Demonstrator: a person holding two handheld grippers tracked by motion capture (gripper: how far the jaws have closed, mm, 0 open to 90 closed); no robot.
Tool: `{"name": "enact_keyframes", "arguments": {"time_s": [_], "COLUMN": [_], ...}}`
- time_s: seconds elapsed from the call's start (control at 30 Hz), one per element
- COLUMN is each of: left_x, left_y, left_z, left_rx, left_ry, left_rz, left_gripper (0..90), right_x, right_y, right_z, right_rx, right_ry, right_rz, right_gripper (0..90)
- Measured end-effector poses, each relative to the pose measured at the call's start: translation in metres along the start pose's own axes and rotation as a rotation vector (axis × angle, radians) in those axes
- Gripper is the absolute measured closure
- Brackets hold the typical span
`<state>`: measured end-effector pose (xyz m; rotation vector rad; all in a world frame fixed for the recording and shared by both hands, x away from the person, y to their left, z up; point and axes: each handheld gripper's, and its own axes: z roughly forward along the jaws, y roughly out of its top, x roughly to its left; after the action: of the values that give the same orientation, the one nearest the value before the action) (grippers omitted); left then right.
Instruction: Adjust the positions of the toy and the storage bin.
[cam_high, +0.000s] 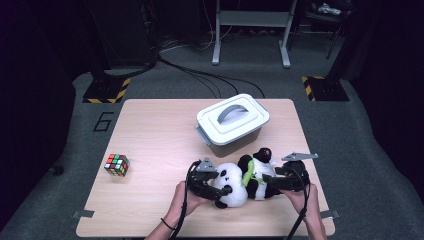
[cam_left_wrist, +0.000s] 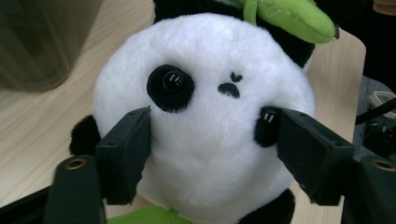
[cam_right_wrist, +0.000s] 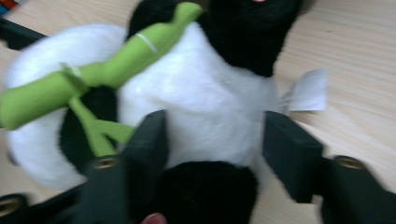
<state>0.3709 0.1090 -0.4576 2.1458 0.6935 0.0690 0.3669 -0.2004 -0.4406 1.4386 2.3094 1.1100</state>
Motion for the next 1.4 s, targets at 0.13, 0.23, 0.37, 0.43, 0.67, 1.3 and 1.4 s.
{"name": "enact_keyframes", "arguments": {"time_s": [0.13, 0.23, 0.37, 0.43, 0.67, 1.3, 1.4], "left_x": [0.003, 0.007, 0.018, 0.022, 0.037, 0.008, 0.002], "left_y": [-0.002, -0.003, -0.008, -0.011, -0.022, 0.011, 0.018], "left_z": [-0.002, -0.006, -0.017, -0.024, -0.044, -0.051, -0.042], "left_rx": [0.011, 0.010, 0.008, 0.019, 0.037, -0.058, -0.049], "left_ry": [-0.006, 0.002, 0.016, 0.020, 0.035, 0.079, 0.079], "left_rz": [0.006, -0.007, -0.033, -0.032, -0.056, -0.053, -0.040], "left_gripper": [31.0, 30.4, 29.7, 29.7, 29.4, 15.4, 14.7], "right_x": [0.007, 0.012, 0.030, 0.040, 0.064, 0.020, 0.010], "right_y": [-0.002, -0.004, -0.007, -0.008, -0.009, -0.021, -0.026], "right_z": [0.003, 0.004, 0.007, 0.010, 0.021, -0.027, -0.023], "right_rx": [0.000, 0.004, 0.016, 0.016, -0.011, -0.200, -0.194], "right_ry": [0.013, 0.025, 0.037, 0.035, 0.058, -0.057, -0.095], "right_rz": [0.005, 0.015, -0.008, -0.014, -0.014, 0.027, 0.027], "right_gripper": [56.1, 57.6, 57.5, 57.4, 55.8, 5.2, 1.8]}}
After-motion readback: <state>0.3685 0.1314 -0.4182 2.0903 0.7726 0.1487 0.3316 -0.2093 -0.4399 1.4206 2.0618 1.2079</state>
